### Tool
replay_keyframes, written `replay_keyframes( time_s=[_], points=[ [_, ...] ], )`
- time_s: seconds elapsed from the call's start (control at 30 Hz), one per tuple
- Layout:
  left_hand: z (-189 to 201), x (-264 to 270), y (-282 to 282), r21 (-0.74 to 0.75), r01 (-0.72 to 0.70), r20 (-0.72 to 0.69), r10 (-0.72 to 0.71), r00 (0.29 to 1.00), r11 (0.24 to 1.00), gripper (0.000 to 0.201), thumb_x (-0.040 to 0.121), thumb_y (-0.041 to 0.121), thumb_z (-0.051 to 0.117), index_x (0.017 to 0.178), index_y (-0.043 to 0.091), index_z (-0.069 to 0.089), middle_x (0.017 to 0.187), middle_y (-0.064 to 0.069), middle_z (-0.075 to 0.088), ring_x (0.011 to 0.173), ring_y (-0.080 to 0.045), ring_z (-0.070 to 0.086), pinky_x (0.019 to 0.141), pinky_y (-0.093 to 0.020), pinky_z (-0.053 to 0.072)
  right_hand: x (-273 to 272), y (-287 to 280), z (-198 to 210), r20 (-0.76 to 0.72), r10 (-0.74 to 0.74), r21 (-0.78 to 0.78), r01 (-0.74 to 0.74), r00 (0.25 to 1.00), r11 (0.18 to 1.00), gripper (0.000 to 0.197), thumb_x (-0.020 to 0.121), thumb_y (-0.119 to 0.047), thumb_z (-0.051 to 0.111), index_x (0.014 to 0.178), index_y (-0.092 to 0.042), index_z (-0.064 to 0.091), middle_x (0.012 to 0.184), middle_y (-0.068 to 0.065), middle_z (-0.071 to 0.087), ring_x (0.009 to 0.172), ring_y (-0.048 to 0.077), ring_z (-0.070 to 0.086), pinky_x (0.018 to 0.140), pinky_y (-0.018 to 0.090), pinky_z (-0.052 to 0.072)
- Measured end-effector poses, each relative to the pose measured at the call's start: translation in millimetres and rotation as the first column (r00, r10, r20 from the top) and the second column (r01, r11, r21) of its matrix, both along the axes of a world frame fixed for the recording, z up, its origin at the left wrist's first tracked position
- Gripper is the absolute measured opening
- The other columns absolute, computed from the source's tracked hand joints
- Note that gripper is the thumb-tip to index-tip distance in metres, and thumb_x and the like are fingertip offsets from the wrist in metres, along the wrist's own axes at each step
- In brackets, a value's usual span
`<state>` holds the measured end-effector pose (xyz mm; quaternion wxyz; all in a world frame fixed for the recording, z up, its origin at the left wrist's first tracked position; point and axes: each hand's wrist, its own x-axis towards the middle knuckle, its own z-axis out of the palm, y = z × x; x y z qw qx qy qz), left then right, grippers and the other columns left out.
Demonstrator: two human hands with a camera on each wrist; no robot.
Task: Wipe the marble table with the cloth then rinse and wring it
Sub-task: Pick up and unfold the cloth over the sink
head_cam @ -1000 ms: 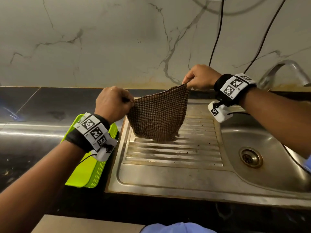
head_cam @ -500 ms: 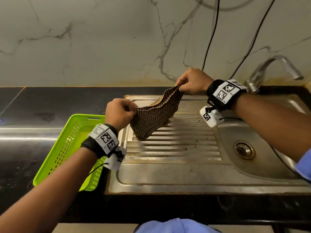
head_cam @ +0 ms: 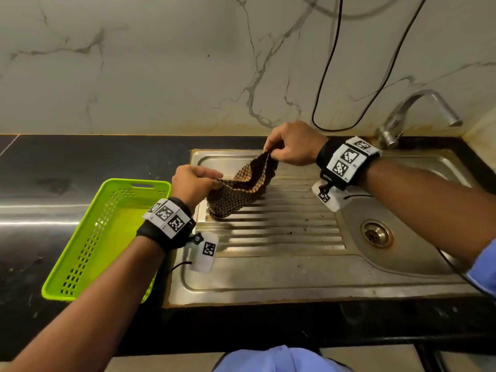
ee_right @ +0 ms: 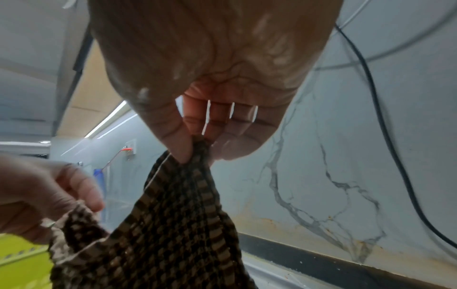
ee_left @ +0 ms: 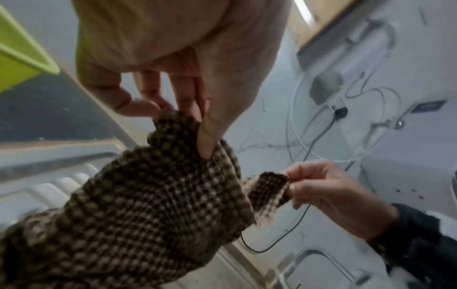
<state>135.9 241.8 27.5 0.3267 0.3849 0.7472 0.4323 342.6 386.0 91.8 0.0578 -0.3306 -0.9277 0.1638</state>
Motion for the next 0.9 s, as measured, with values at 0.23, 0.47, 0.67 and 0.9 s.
replay_keyframes(
  time_s=[0.23,0.47,0.67,0.9],
  points=[
    [-15.2,9.4,-11.7,0.014,0.188,-0.474,-0.159,0.866,0.982,0.014,0.073,0.008,0.071,0.078,0.021,0.076,0.078,0.001,0.074,0.080,-0.019,0.068,0.078,-0.033,0.056,13.0,-15.6,-24.8,0.137,-0.068,0.073,0.058,0.988,0.996,0.044,0.084,-0.017,0.051,0.120,-0.038,0.064,0.125,-0.006,0.063,0.114,0.019,0.056,0.088,0.033,0.044],
    [-30.3,4.1,-15.3,0.009,0.144,-0.602,-0.109,0.791,0.990,0.010,0.080,0.020,0.070,0.080,0.029,0.075,0.080,0.005,0.069,0.099,-0.025,0.052,0.085,-0.037,0.046,16.5,6.8,-27.5,0.011,-0.150,-0.085,0.150,0.989,0.985,0.028,0.085,-0.011,0.056,0.105,-0.023,0.073,0.098,-0.004,0.068,0.095,0.016,0.061,0.085,0.034,0.050],
    [-20.1,-12.6,-12.5,-0.228,0.281,-0.593,-0.361,0.720,0.932,0.015,0.083,0.017,0.066,0.092,0.023,0.077,0.088,0.000,0.073,0.088,-0.023,0.066,0.078,-0.031,0.051,23.2,9.4,-15.8,0.059,-0.093,-0.087,0.097,0.994,0.991,0.020,0.085,-0.012,0.061,0.097,-0.020,0.075,0.089,-0.006,0.068,0.087,0.013,0.060,0.079,0.033,0.050],
    [49.1,-44.7,24.5,-0.048,0.346,-0.627,-0.298,0.720,0.937,0.011,0.085,0.015,0.066,0.090,0.015,0.076,0.086,-0.005,0.073,0.083,-0.023,0.067,0.076,-0.029,0.049,17.9,33.9,16.3,0.020,-0.221,-0.092,0.222,0.975,0.971,0.017,0.082,-0.013,0.061,0.090,-0.015,0.076,0.084,0.002,0.072,0.082,0.018,0.065,0.080,0.030,0.051]
  ],
)
